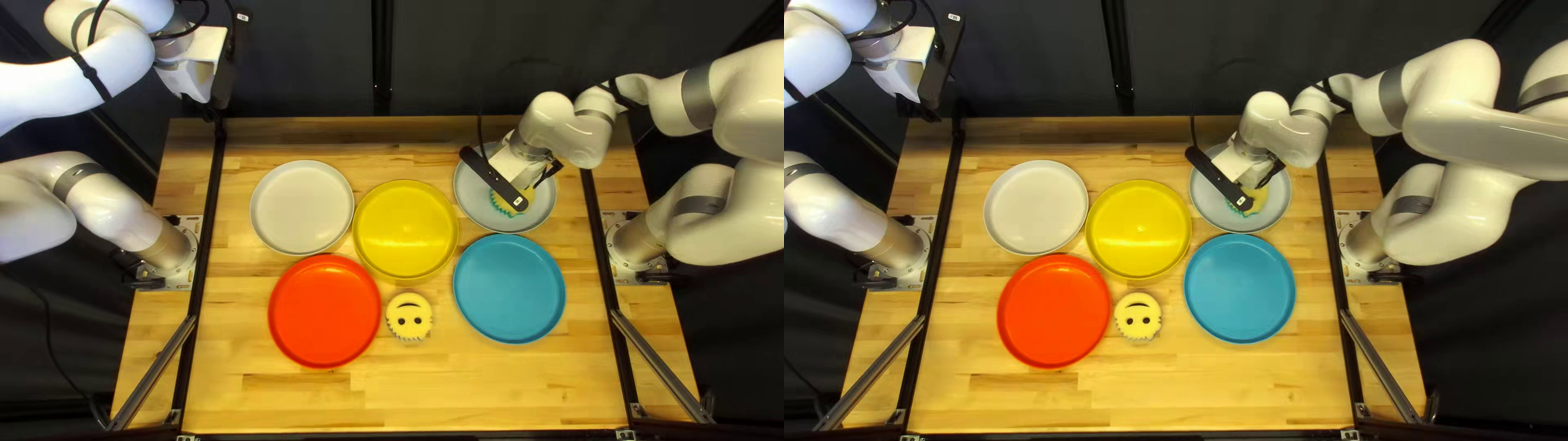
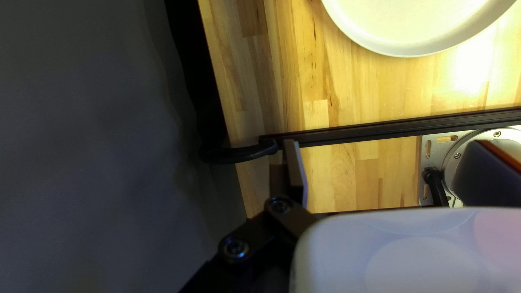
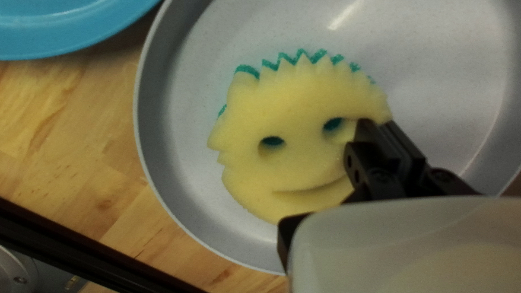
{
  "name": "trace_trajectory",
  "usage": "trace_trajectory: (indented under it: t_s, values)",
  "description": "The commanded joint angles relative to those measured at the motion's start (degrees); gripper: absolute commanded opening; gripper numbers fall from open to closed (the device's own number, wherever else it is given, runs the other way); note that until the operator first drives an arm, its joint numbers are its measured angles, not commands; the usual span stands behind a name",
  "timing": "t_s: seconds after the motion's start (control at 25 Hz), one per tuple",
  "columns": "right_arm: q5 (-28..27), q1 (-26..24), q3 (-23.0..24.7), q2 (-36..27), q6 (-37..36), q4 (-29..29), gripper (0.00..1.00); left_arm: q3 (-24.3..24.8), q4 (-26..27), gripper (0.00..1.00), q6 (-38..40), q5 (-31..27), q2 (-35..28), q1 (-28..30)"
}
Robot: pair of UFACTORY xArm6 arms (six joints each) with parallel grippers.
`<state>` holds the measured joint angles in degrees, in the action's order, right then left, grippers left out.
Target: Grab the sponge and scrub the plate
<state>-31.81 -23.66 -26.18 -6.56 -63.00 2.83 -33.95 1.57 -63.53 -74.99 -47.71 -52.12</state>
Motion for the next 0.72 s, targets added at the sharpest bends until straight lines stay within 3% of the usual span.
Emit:
trace_trajectory:
  t_s: [0.04,0.24,0.36,0.48,0.72]
  values:
    - [-0.9,-1.6,-4.9,4.5,-1.1,0.1,0.00,0.0,0.0,1.00,0.0,0.0,0.0,0.0]
    - [-2.5,-3.6,-12.1,10.4,-3.0,-0.2,0.00,0.0,0.0,1.00,0.0,0.0,0.0,0.0]
    - [-2.7,-2.8,-13.9,12.0,-2.5,-0.4,0.00,0.0,0.0,1.00,0.0,0.0,0.0,0.0]
    - [-2.3,-1.6,-13.2,11.5,-1.4,-0.2,0.00,0.0,0.0,1.00,0.0,0.0,0.0,0.0]
    - [-2.2,2.1,-7.1,5.2,3.2,1.1,0.00,0.0,0.0,1.00,0.0,0.0,0.0,0.0]
